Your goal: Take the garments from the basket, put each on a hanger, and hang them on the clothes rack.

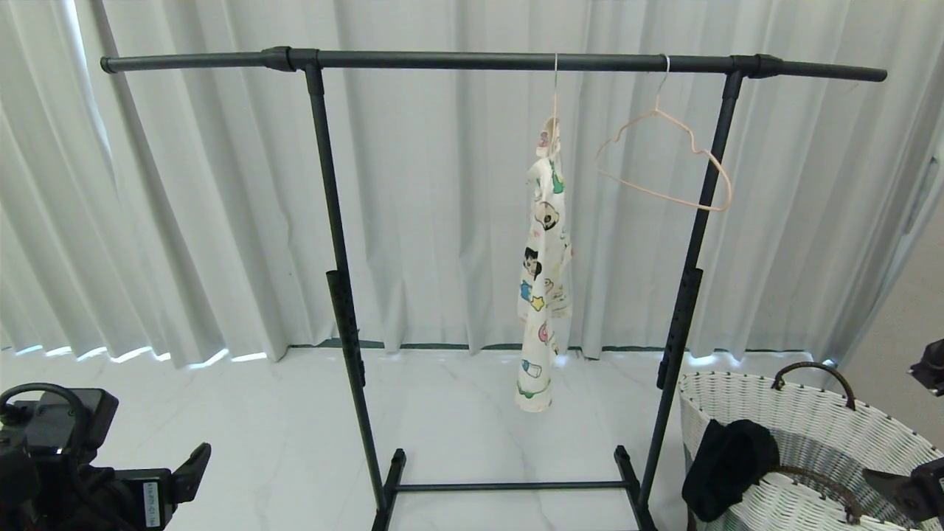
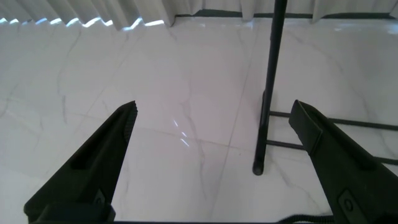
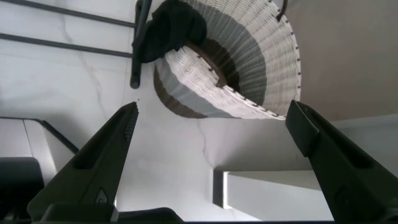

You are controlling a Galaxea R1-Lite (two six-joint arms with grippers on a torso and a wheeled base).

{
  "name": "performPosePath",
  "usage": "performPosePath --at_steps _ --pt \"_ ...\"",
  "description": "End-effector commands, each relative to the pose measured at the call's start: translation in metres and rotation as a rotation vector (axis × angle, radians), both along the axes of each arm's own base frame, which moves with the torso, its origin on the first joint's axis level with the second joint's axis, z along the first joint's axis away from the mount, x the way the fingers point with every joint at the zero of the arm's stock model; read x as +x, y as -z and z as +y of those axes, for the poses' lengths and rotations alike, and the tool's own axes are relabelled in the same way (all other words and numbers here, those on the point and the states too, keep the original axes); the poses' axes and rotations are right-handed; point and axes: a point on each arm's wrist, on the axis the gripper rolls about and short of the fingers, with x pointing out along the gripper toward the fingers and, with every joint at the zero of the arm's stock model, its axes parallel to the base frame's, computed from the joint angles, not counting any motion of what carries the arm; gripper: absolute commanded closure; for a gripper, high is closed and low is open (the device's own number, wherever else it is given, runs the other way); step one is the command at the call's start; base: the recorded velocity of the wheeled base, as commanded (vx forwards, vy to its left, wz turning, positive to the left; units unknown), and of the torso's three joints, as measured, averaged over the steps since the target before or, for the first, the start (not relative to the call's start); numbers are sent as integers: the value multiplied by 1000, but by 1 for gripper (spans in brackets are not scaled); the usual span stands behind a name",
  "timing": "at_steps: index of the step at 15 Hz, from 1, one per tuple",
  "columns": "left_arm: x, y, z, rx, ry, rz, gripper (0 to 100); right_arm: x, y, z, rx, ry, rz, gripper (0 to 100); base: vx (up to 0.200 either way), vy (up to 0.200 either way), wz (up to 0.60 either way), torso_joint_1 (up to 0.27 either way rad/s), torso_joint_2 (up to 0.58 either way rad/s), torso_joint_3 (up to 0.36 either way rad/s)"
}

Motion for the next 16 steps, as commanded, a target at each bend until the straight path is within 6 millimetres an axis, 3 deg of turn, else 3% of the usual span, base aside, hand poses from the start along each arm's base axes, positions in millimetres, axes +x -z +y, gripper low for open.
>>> performPosePath --at_steps 1,4,11,16 --pt "0 0 0 1 1 0 0 2 7 1 -1 -2 -1 0 0 0 0 17 80 -17" --pt "-1 -1 -1 2 8 -7 0 3 13 2 8 -3 -20 0 0 0 0 -46 111 106" --pt "-4 -6 -14 3 105 -42 0 0 18 0 -14 -19 -6 0 0 -200 0 -2 9 12" --pt "-5 -6 -14 2 105 -48 0 -1 26 0 -25 -20 16 0 200 0 0 1 6 3"
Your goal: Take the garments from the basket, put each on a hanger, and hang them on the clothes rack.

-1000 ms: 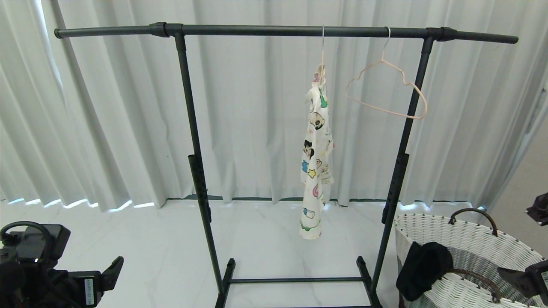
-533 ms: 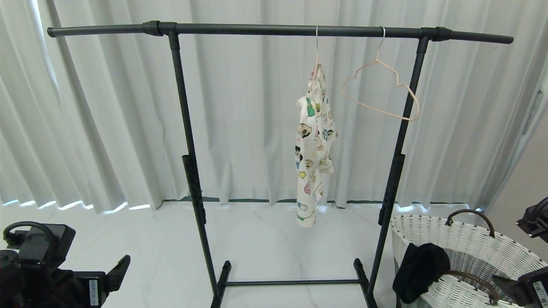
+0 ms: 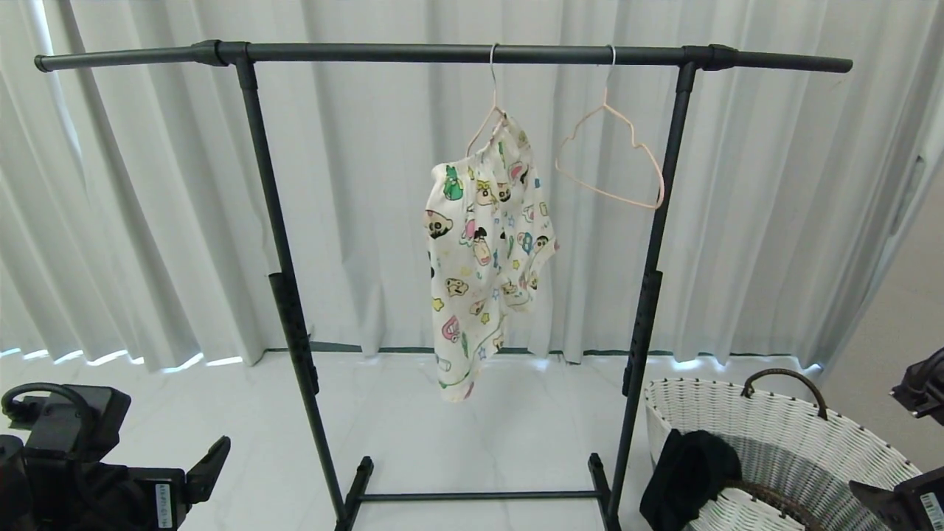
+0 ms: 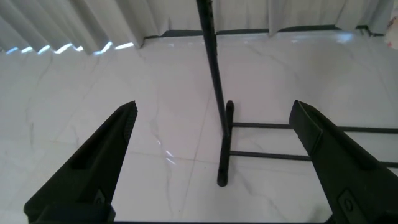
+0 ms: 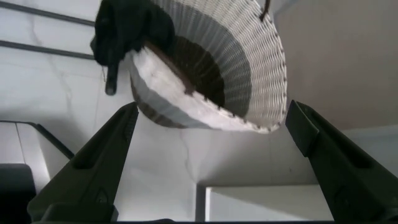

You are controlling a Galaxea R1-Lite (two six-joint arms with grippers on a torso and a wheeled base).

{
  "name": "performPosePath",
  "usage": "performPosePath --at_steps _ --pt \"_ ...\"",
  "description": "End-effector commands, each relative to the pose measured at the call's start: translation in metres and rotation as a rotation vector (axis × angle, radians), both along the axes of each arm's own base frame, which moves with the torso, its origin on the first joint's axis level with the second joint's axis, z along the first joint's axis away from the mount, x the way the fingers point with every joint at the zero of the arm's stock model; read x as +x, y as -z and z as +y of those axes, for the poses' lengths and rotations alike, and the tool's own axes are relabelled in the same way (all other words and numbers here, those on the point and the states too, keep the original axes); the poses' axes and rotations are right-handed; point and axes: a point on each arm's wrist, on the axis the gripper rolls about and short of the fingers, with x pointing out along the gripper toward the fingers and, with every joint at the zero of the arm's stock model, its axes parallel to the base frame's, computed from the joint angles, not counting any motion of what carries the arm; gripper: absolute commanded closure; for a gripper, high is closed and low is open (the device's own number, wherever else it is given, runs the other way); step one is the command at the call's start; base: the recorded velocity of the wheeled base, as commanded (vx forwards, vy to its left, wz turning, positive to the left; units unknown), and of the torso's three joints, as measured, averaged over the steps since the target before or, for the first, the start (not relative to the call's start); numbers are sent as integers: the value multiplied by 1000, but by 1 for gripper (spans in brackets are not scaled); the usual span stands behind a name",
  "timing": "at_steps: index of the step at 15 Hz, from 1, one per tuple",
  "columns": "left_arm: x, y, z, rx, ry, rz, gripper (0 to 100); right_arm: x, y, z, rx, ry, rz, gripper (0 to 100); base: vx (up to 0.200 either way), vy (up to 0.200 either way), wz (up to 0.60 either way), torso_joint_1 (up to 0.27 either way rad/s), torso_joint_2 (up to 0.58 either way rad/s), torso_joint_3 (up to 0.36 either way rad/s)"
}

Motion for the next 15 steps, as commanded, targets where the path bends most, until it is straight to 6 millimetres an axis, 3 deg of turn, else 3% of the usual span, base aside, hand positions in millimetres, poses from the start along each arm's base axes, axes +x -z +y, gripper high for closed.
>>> performPosePath --at_steps 1,6,7,10,15 --pt "0 -1 0 1 0 -4 0 0 10 0 -7 -2 17 0 200 0 0 -2 2 2" --pt "0 0 0 2 0 2 0 10 42 6 -51 -30 72 0 200 0 0 5 4 0" --pt "0 0 0 2 0 0 0 20 54 11 -62 -34 100 0 200 0 0 -2 2 2" --pt "-1 -1 0 20 9 -5 0 45 82 25 -103 -43 183 0 0 0 0 0 0 0" --pt "-5 -6 0 31 14 -44 0 56 115 38 -204 -99 341 0 0 0 0 0 0 0"
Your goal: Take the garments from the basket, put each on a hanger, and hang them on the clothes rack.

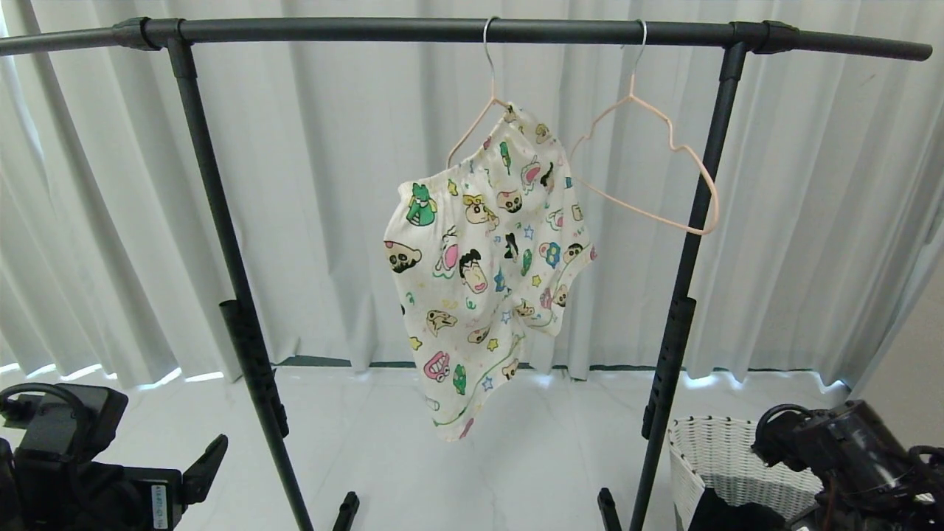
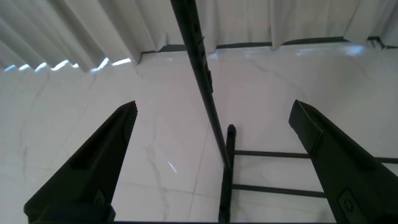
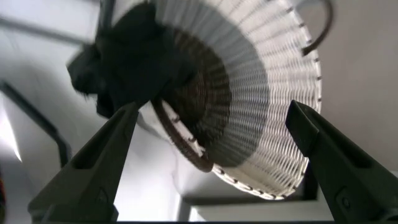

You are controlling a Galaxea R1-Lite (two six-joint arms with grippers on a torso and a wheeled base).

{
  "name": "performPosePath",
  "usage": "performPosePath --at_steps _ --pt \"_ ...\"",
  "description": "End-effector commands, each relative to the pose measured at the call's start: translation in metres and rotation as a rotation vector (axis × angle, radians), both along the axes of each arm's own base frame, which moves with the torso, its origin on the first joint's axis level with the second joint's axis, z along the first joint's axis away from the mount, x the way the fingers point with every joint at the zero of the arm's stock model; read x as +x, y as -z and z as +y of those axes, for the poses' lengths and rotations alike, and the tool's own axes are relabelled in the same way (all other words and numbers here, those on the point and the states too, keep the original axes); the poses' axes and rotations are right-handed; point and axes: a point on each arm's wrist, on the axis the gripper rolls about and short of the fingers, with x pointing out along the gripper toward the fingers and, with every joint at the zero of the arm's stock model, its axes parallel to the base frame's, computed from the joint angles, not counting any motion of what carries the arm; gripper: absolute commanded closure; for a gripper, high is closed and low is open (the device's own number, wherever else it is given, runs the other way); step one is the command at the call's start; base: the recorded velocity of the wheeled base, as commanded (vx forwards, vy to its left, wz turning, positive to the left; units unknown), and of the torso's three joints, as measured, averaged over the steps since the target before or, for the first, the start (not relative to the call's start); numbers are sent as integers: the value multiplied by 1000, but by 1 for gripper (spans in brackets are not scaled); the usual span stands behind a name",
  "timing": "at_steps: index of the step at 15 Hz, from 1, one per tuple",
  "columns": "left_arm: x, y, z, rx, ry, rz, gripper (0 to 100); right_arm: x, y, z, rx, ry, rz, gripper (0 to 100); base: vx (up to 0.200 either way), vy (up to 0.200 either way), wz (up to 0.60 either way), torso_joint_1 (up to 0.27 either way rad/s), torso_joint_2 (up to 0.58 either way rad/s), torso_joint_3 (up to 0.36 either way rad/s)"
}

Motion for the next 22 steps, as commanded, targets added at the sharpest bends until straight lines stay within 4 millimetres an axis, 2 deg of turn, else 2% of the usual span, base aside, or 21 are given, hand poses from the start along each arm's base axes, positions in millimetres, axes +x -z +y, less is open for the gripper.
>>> performPosePath --at_steps 1,5,15,16,19,21,22 --pt "-3 -3 0 -2 0 -25 0 6 23 9 -58 -29 97 0 0 0 0 0 0 0" --pt "-5 -5 0 -2 0 -38 0 25 50 23 -78 -50 79 0 0 0 0 0 0 0" --pt "-5 -5 0 -3 0 -37 0 39 63 25 -108 -7 29 0 0 0 0 0 0 0" --pt "-5 -5 0 -3 0 -37 0 39 64 25 -110 -6 29 100 0 0 0 0 0 0" --pt "-5 -5 0 -3 0 -39 0 40 62 25 -104 -3 14 100 0 0 0 0 0 0" --pt "-5 -5 0 -3 0 -37 0 40 55 26 -79 -11 -10 100 0 0 0 0 0 0" --pt "-5 -5 0 -3 0 -37 0 39 44 27 -41 -47 -30 100 0 0 0 0 0 0"
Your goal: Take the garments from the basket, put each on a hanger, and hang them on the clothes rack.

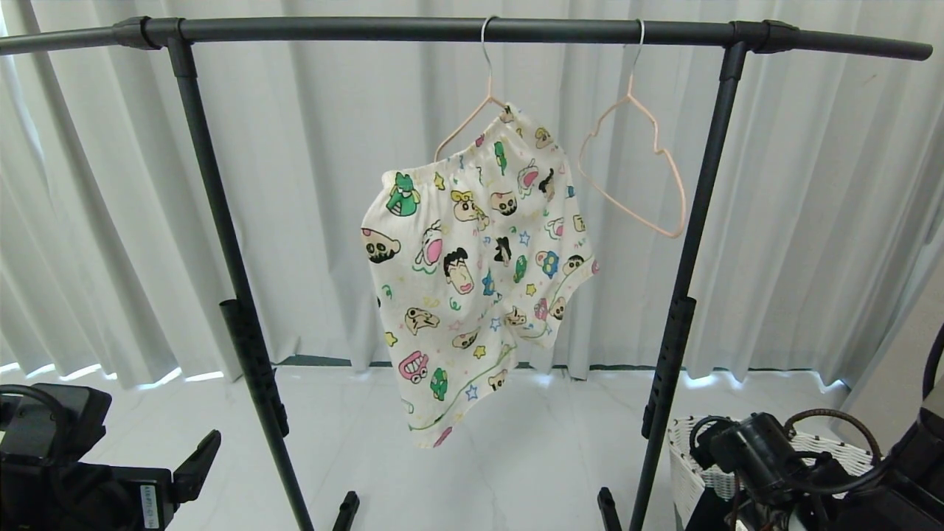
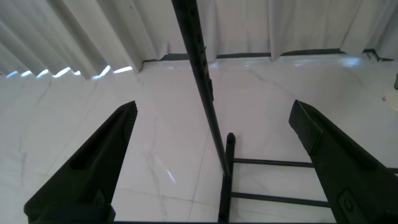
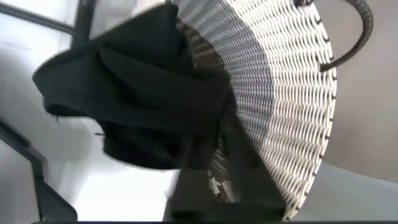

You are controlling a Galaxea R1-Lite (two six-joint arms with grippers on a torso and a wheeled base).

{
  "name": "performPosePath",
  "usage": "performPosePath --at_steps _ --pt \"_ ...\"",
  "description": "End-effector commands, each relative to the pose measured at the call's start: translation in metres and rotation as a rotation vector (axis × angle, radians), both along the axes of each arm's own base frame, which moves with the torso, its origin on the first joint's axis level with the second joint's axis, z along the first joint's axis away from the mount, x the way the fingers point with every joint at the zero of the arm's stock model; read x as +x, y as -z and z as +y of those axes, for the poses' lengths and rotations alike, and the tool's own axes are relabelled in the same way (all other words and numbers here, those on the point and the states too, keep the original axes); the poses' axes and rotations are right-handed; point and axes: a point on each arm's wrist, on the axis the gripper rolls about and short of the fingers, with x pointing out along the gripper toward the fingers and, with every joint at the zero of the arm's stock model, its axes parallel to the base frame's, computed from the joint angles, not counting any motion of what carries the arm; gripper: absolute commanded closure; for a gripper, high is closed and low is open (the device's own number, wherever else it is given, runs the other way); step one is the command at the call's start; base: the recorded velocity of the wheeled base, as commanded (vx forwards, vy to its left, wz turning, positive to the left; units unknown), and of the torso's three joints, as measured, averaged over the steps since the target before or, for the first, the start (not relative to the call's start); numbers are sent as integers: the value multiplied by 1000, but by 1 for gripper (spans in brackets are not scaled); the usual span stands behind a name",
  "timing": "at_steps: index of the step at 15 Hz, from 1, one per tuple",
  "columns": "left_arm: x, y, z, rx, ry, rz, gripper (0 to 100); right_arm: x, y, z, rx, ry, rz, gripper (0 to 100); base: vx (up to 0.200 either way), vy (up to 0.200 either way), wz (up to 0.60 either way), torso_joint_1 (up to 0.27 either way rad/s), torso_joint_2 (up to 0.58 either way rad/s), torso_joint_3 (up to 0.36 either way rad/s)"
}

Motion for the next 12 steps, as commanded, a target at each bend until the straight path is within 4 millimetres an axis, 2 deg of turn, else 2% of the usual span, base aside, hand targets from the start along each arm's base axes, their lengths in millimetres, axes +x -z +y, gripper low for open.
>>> performPosePath --at_steps 1,3,5,7,8,10,12 --pt "0 0 0 -1 0 0 0 0 -21 1 50 -48 -54 100 0 0 0 0 0 0" --pt "0 0 0 1 0 -3 0 5 -42 4 62 -63 -82 100 0 0 0 0 0 0" --pt "0 0 -1 -1 4 -3 0 20 -88 15 128 -91 -129 100 0 0 0 0 0 0" --pt "-2 -2 -1 -4 13 -17 0 28 -132 23 196 -133 -117 100 -200 0 0 0 2 5" --pt "-2 -2 -1 -7 12 -18 0 30 -146 27 215 -155 -109 100 -200 0 0 22 7 2" --pt "-2 -2 -1 -10 12 -17 0 33 -167 37 238 -186 -129 100 -200 0 0 -2 0 5" --pt "-2 -2 -1 -11 12 -20 0 32 -175 43 248 -208 -145 100 -200 0 0 2 5 -2"
